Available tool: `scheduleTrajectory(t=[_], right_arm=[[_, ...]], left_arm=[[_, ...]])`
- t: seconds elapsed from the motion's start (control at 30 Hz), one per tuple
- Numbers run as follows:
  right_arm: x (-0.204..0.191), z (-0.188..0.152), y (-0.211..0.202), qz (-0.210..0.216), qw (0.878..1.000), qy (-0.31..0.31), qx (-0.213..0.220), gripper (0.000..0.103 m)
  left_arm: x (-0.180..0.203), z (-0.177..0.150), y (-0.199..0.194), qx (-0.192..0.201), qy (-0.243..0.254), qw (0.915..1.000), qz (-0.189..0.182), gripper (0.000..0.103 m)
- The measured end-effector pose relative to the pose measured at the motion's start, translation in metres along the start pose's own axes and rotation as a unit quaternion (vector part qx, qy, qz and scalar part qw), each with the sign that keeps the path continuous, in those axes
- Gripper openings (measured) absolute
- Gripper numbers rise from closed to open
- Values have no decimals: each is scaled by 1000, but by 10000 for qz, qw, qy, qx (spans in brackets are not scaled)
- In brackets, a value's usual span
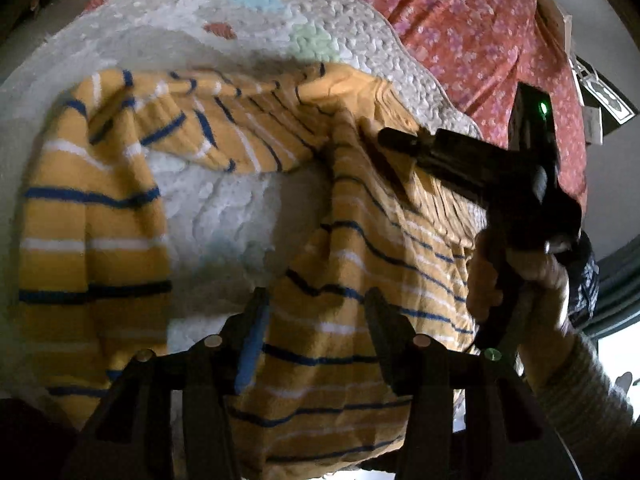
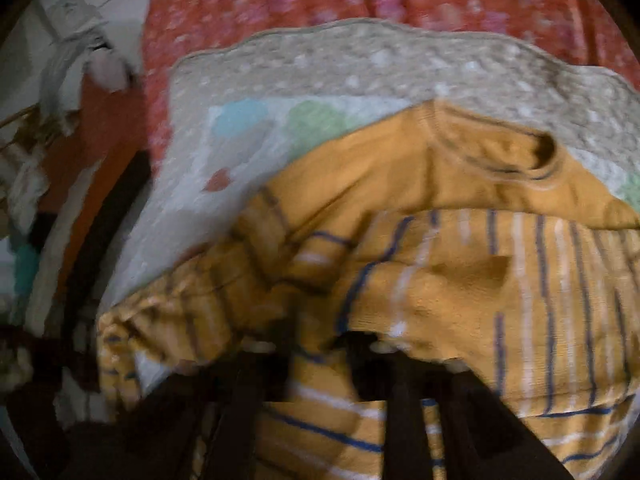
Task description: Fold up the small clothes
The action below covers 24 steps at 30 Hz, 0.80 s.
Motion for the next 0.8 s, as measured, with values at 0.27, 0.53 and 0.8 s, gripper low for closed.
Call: scheduleTrajectory(t=[0.27, 0.53, 0.8], right_arm=[[42, -3, -43, 1218, 9845, 1247, 192, 71], [129, -20, -101, 395, 9756, 1947, 937, 74], [194, -56, -146, -448, 9672, 2215, 1156, 72]], left_arm=[[53, 50, 11, 208, 689, 9960, 528, 51], [125, 90, 72, 299, 2237, 9615, 1570, 53], [140, 95, 175, -388, 3686, 8901, 2651, 5]])
Point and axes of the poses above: each gripper's, at about its wrist camera, not at the fingertips, and y roughly the way its jaws point, x to its right, z to its top, the point moved 5 cm from there along y, roughly the way its jaws point, and after that the axes turned 2 degrees about -y, right-handed, at the moved point
